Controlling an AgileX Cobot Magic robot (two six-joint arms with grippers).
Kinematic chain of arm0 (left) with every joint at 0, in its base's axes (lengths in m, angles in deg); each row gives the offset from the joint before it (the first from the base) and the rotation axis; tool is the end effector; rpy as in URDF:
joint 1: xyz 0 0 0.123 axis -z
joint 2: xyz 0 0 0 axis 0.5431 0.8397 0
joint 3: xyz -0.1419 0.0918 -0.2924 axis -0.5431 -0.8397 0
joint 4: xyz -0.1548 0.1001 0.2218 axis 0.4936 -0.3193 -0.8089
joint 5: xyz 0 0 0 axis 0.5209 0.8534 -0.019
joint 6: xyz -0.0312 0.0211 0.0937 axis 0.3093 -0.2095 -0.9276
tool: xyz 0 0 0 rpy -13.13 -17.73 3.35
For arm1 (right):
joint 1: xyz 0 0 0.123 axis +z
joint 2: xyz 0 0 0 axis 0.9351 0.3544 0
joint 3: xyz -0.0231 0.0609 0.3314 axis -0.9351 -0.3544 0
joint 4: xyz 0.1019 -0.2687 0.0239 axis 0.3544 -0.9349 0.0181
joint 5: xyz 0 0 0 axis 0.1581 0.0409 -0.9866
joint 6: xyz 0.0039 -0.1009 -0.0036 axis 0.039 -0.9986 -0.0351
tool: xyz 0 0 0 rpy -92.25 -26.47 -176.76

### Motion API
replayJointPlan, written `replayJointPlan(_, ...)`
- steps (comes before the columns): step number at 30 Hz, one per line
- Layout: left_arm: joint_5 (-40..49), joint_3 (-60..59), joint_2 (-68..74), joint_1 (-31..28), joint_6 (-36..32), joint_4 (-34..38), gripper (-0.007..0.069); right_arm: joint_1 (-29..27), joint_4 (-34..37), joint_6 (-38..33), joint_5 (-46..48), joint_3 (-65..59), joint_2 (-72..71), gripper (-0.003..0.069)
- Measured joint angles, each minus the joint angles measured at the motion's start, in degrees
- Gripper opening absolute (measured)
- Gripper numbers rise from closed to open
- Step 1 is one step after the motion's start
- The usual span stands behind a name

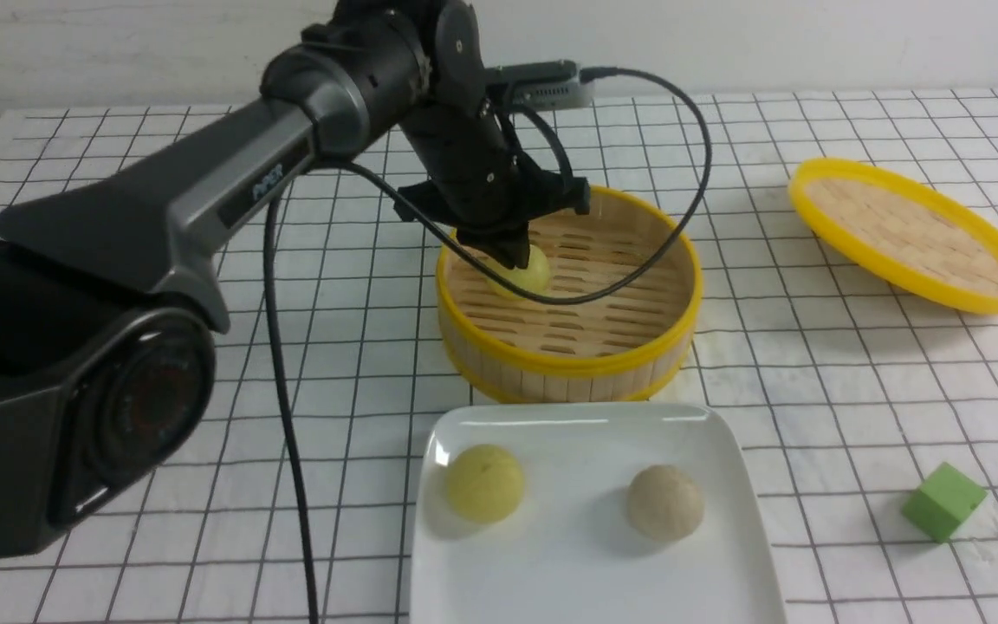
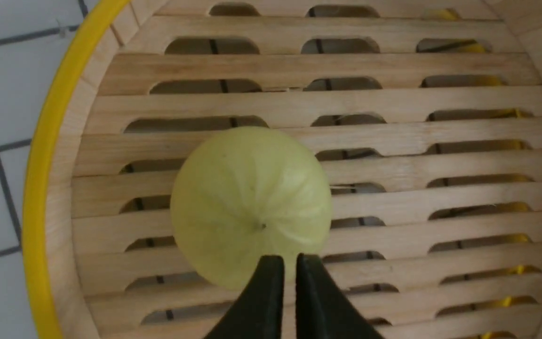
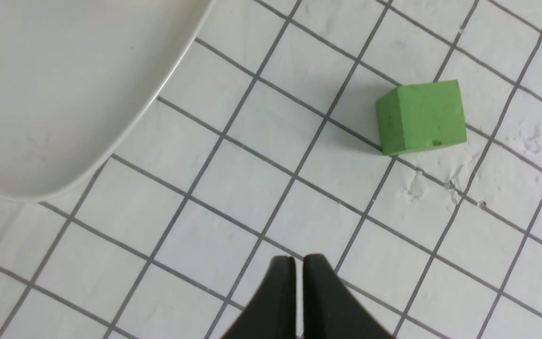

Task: Put the steamed buns into the plate on the white-black tablecloth.
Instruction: 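Reach into the bamboo steamer and grasp a bun with the left gripper, then carry the bun from the bamboo steamer to the plate with the left gripper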

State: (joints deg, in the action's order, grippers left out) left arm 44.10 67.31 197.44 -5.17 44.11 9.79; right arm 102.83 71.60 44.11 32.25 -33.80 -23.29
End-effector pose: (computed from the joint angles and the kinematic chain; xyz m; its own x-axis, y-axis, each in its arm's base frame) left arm 0.5116 -0.2823 0.2607 -0.8917 0.1625 -0.4225 0.2779 0.9332 -0.2276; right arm 0.1284 0.0705 0.2857 -0.7452 -0.4386 -0.5023 -0.4636 0.8822 -0.0824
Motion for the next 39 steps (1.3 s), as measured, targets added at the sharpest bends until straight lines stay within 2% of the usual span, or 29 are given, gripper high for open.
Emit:
replayJointPlan(3, -4.03, 0.02, 0.95, 0.0, 0.12, -1.36, 0.0232, 0.0, 0.0, 0.0, -0.38, 0.0, 0.0, 0.0051)
replayJointPlan(4, -4.28, 0.02, 0.95, 0.0, 0.12, -1.43, 0.0249, 0.0, 0.0, 0.0, -0.38, 0.0, 0.0, 0.0051)
replayJointPlan(7, -8.32, 0.06, 1.25, 0.0, 0.12, -2.97, 0.0372, 0.0, 0.0, 0.0, -0.64, 0.0, 0.0, 0.0055)
replayJointPlan(10, -9.93, 0.27, 2.16, 0.0, 0.12, -3.36, 0.0417, 0.0, 0.0, 0.0, -0.61, 0.0, 0.0, 0.0059)
replayJointPlan(12, -9.9, 0.32, 3.21, 0.0, 0.12, -3.43, 0.042, 0.0, 0.0, 0.0, -0.61, 0.0, 0.0, 0.006)
replayJointPlan(14, -9.65, 0.38, 4.3, 0.0, 0.12, -3.47, 0.04, 0.0, 0.0, 0.0, -0.61, 0.0, 0.0, 0.0062)
replayJointPlan(16, -9.23, 0.42, 4.86, 0.0, 0.74, -3.47, 0.0347, 0.0, 0.0, 0.0, -0.61, 0.0, 0.0, 0.0064)
replayJointPlan(20, -7.0, 0.66, 4.49, 0.0, 2.5, -3.08, 0.0124, 0.0, -0.07, 0.0, -0.66, 0.0, 0.0, 0.0069)
replayJointPlan(22, -5.34, 0.61, 3.11, 0.0, 2.64, -2.73, 0.0043, 0.0, -0.02, 0.0, -0.66, 0.0, 0.0, 0.0072)
replayJointPlan(29, 0.67, 0.23, -7.61, 0.04, 1.79, -0.1, 0.0023, 0.0, 0.21, 0.0, -0.55, 0.0, 0.0, 0.0079)
replayJointPlan(34, 9.87, 0.63, -18.39, 0.04, -0.82, -0.1, 0.0023, 0.0, 0.21, 0.0, -0.44, 0.0, 0.0, 0.0083)
replayJointPlan(39, 12.75, -7.32, -27.05, 1.3, -3.45, -0.19, 0.0023, 0.0, 0.66, 0.0, 0.0, 0.0, 0.0, 0.009)
